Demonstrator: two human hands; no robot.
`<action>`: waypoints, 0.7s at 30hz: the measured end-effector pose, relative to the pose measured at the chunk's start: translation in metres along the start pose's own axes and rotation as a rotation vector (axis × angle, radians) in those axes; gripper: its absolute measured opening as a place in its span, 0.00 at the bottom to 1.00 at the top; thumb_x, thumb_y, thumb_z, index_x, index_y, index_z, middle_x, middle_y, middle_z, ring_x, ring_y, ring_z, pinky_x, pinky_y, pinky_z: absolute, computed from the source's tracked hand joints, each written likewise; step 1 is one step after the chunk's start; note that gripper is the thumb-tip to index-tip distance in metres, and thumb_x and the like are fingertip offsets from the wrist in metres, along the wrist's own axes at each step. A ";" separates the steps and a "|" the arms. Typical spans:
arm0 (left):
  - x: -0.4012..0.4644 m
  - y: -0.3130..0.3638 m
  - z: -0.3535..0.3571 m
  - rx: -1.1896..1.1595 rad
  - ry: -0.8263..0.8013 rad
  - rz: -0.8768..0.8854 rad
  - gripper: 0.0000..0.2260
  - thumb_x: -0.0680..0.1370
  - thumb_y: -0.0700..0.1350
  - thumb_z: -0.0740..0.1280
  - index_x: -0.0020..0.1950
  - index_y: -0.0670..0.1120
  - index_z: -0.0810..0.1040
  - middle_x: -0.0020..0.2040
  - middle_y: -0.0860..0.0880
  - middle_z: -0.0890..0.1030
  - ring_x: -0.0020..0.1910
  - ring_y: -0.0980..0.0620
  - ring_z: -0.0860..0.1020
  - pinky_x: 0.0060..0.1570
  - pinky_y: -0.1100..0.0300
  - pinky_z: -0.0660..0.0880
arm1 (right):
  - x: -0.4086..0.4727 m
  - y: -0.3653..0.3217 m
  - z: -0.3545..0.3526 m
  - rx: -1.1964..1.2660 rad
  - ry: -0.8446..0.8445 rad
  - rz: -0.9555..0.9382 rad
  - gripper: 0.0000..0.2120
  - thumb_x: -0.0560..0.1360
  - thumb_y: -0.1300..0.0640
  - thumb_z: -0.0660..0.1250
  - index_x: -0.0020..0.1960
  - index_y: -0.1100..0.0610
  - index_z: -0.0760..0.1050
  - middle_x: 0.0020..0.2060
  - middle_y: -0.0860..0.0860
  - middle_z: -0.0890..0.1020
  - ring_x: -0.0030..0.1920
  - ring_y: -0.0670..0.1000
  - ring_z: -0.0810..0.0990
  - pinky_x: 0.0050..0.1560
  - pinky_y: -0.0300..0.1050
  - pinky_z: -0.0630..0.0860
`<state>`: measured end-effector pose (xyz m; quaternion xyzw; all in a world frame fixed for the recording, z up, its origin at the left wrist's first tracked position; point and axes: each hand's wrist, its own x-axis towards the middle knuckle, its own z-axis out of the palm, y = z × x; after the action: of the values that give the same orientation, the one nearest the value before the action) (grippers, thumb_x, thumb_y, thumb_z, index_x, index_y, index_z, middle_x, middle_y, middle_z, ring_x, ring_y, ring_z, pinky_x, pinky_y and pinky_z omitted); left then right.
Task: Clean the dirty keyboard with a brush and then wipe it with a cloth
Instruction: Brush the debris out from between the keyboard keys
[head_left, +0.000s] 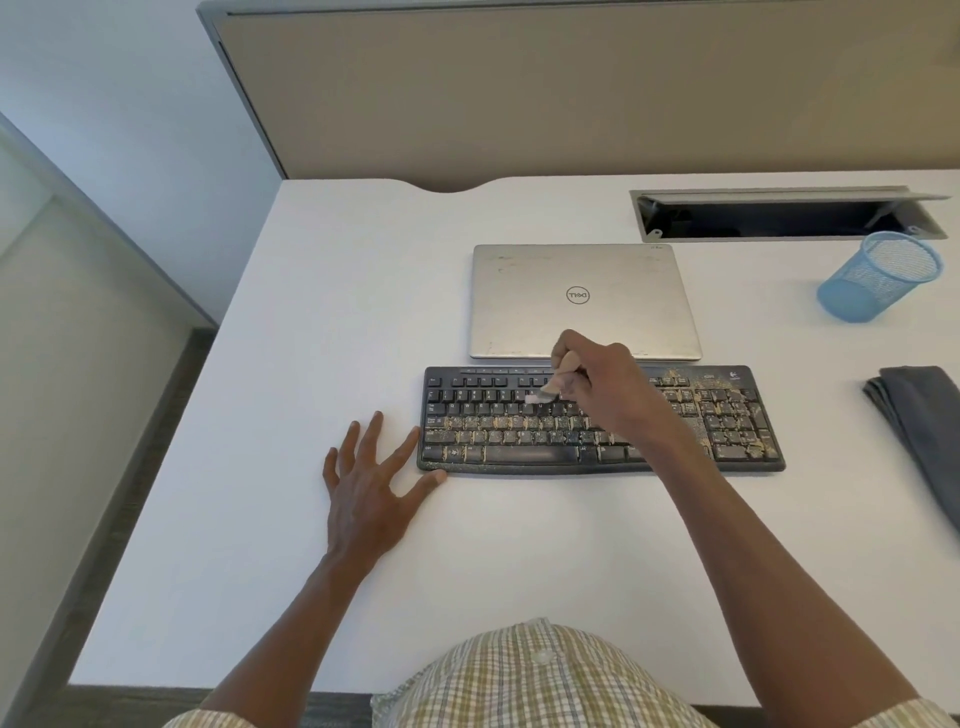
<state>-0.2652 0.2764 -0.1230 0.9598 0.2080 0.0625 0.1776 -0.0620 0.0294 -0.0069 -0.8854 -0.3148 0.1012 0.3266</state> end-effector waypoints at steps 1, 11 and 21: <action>0.000 0.000 0.000 0.000 0.003 0.002 0.34 0.74 0.77 0.54 0.75 0.63 0.70 0.82 0.47 0.59 0.82 0.44 0.52 0.78 0.41 0.49 | -0.001 0.003 -0.005 -0.033 -0.008 0.011 0.15 0.77 0.69 0.63 0.49 0.48 0.69 0.38 0.51 0.82 0.34 0.51 0.81 0.31 0.45 0.76; -0.001 -0.002 0.001 0.001 0.011 0.006 0.34 0.74 0.77 0.53 0.75 0.63 0.71 0.82 0.47 0.59 0.82 0.44 0.52 0.77 0.41 0.49 | 0.009 -0.013 0.002 0.046 0.004 -0.009 0.11 0.78 0.68 0.63 0.51 0.53 0.70 0.34 0.48 0.79 0.27 0.41 0.74 0.26 0.33 0.67; 0.000 -0.001 0.002 0.021 0.004 0.003 0.32 0.74 0.76 0.55 0.75 0.64 0.71 0.82 0.47 0.59 0.81 0.44 0.53 0.77 0.42 0.49 | -0.002 -0.010 -0.017 -0.094 0.060 0.051 0.09 0.78 0.67 0.62 0.52 0.55 0.71 0.33 0.46 0.76 0.28 0.44 0.73 0.23 0.32 0.65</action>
<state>-0.2650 0.2770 -0.1248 0.9619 0.2075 0.0622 0.1669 -0.0623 0.0250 0.0119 -0.9101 -0.2869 0.0681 0.2911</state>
